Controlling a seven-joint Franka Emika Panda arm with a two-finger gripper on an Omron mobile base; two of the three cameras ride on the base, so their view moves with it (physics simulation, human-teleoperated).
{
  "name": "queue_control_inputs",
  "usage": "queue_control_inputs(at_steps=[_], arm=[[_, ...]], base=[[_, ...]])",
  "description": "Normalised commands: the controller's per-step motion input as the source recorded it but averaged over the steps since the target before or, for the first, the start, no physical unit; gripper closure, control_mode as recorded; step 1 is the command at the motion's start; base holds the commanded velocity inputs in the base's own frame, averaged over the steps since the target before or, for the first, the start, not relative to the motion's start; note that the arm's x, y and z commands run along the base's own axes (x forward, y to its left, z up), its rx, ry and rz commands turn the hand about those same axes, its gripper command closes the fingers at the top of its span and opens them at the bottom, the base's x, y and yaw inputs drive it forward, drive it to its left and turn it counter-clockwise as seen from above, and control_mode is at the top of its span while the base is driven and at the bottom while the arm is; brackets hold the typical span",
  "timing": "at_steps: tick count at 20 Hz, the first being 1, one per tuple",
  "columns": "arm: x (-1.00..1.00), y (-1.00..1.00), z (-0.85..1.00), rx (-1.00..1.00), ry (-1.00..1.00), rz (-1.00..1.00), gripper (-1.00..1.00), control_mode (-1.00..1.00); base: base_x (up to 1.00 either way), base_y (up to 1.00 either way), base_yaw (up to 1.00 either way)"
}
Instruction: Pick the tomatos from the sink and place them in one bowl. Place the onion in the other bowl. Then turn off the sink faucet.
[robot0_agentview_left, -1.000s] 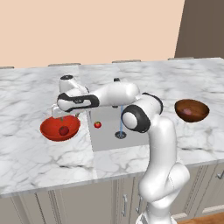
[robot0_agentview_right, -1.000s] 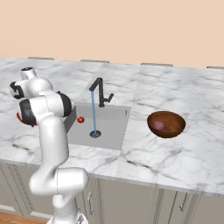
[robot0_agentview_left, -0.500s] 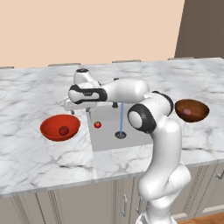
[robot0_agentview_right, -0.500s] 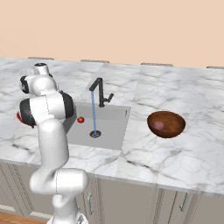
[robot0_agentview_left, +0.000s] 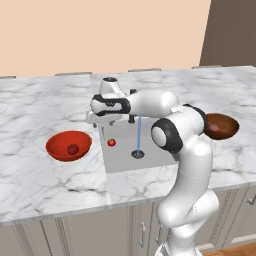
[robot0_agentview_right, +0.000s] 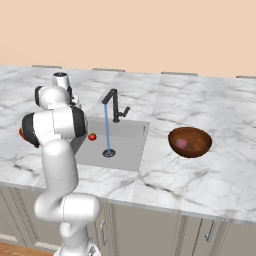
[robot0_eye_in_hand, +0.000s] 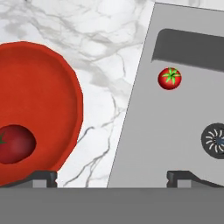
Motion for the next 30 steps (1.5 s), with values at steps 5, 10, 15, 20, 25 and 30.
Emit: queue_control_inputs(at_steps=[5, 10, 15, 20, 25, 30], arm=[[0.0, -0.31, -0.03, 0.0, -0.02, 0.0, -1.0, -1.0], [0.01, -0.25, -0.13, 0.0, 0.0, -0.03, -1.0, -1.0], [0.0, -0.32, -0.21, 0.0, 0.0, -0.06, -1.0, -1.0], [0.02, -0.27, -0.29, 0.0, 0.0, -0.04, -1.0, -1.0], [0.13, -0.07, -0.41, 0.0, -0.03, -0.02, -1.0, -1.0], [0.2, -0.01, -0.36, 0.0, -0.04, -0.01, -1.0, -1.0]], base=[[0.0, 0.0, 0.0], [0.0, 0.0, 0.0], [0.0, 0.0, 0.0], [0.0, 0.0, 0.0], [0.0, 0.0, 0.0], [0.0, 0.0, 0.0]])
